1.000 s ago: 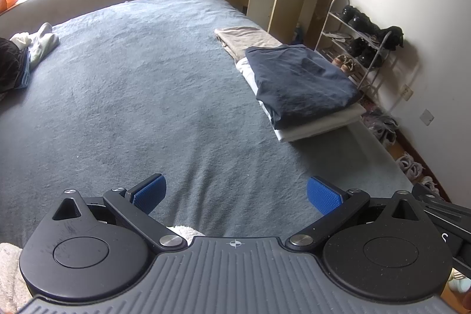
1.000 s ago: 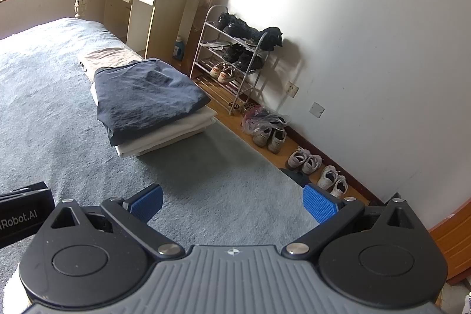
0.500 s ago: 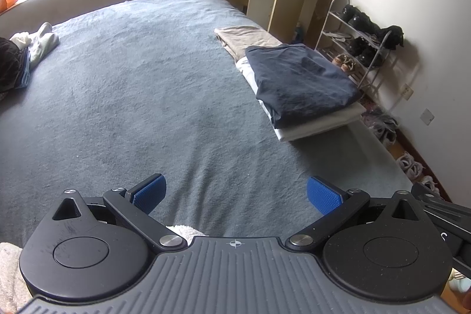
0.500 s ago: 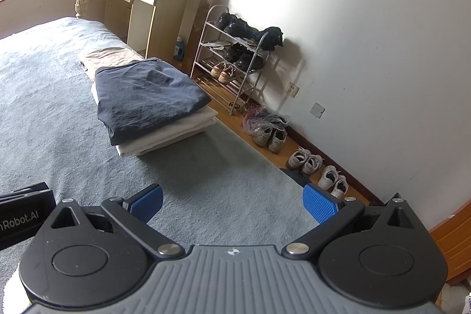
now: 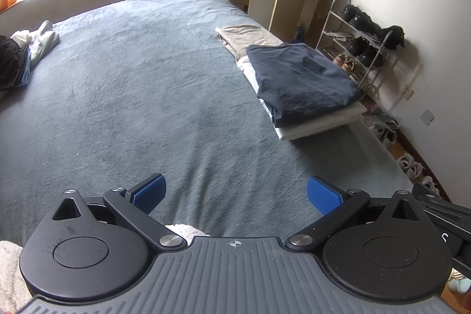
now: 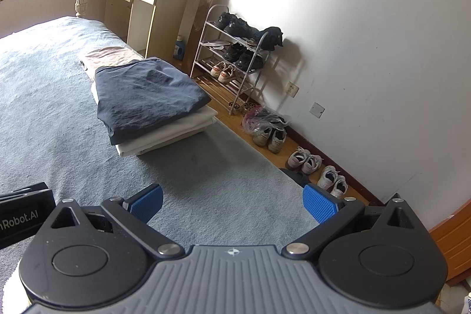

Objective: Fold clothes

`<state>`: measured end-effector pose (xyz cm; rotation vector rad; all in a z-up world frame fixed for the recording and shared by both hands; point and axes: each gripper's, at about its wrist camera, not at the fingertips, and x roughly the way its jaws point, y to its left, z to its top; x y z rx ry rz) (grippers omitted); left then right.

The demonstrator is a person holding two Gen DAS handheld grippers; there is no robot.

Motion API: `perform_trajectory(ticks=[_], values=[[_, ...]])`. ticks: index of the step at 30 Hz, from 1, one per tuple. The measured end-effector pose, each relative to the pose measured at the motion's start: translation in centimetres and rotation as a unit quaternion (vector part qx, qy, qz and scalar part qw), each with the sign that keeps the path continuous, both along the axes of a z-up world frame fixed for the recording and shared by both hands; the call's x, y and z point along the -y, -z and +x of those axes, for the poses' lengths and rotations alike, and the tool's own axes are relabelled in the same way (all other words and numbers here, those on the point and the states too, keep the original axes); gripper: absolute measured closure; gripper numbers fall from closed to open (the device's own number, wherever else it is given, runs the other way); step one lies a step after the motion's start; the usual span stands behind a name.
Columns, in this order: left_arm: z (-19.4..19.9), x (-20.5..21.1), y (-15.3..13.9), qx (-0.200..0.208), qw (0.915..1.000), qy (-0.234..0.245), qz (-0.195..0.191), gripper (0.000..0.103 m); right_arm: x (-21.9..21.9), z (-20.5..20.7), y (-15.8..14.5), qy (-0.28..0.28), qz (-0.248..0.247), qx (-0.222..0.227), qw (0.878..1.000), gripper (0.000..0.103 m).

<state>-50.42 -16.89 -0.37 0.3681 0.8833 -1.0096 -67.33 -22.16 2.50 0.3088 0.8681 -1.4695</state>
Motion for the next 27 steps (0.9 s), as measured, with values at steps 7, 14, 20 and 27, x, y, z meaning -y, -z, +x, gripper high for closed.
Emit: perform_trajectory(ticks=[7,14,20,27], values=[[0.01,-0.10,0.05,0.001,1.0000,-0.001,0.000,0.000,0.02,0.07,-0.03,0.000,0.000,0.000,1.000,0.000],[0.33,-0.24,-0.05,-0.001,1.0000,-0.004,-0.002,0.000,0.03,0.11,-0.01,0.004,0.000,0.003,1.000,0.000],[0.57,-0.30,-0.25,0.001,1.0000,-0.008,-0.004,0.000,0.01,0.24,-0.09,0.004,-0.001,0.003,1.000,0.000],[0.51,-0.25,-0.60,0.008,0.9999,-0.008,-0.009,0.000,-0.01,0.33,-0.31,0.000,-0.003,0.005,1.000,0.000]])
